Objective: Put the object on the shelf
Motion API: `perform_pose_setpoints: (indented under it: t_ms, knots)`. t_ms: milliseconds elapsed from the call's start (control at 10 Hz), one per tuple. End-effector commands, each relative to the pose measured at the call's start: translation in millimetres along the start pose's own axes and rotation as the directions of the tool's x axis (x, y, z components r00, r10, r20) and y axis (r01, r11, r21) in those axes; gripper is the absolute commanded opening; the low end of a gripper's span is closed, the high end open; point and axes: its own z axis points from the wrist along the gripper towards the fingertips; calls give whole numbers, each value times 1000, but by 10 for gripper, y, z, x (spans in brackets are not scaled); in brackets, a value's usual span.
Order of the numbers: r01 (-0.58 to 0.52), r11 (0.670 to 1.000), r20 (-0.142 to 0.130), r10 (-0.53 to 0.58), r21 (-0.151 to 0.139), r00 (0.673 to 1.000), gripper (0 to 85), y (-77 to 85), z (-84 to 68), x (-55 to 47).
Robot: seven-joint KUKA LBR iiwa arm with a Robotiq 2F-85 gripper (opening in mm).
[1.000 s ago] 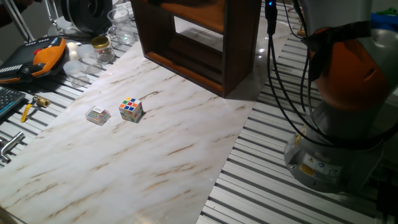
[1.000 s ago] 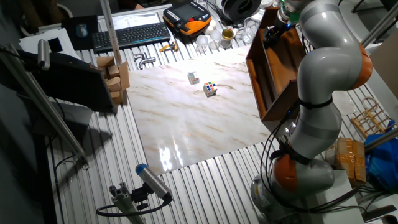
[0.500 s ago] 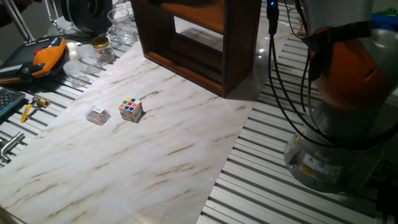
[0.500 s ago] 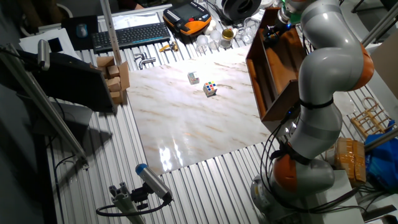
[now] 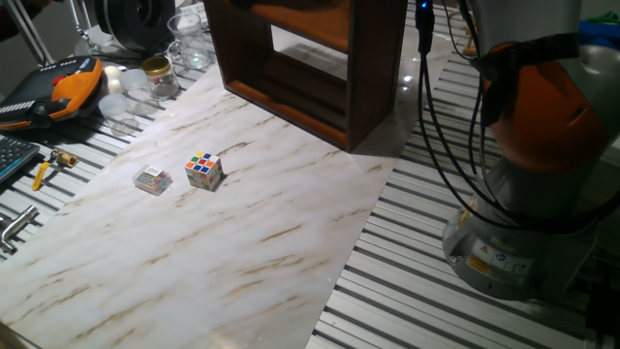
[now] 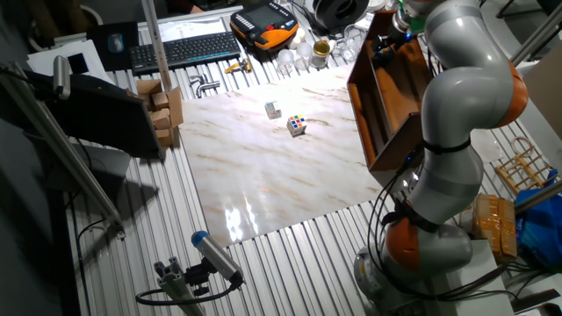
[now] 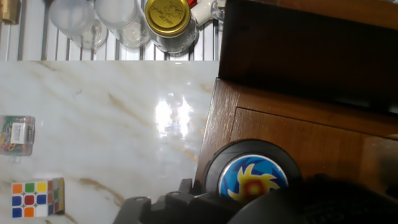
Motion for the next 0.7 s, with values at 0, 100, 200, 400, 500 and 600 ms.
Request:
perform_pose_setpoints:
  t_ms: [0,100,200,400,500,600]
  knots:
    - [-3,1000,-4,3,3,1000,850,19,-46,1]
    - [-4,1000,-7,4,6,1000,850,35,-91,0]
    - [-7,1000,-10,7,9,1000,850,53,-130,-3]
    - [-11,1000,-19,11,12,1000,680,122,-203,-18]
    - [-14,1000,-22,14,12,1000,680,152,-230,-24]
    - [-14,1000,-25,14,12,1000,680,181,-250,-32]
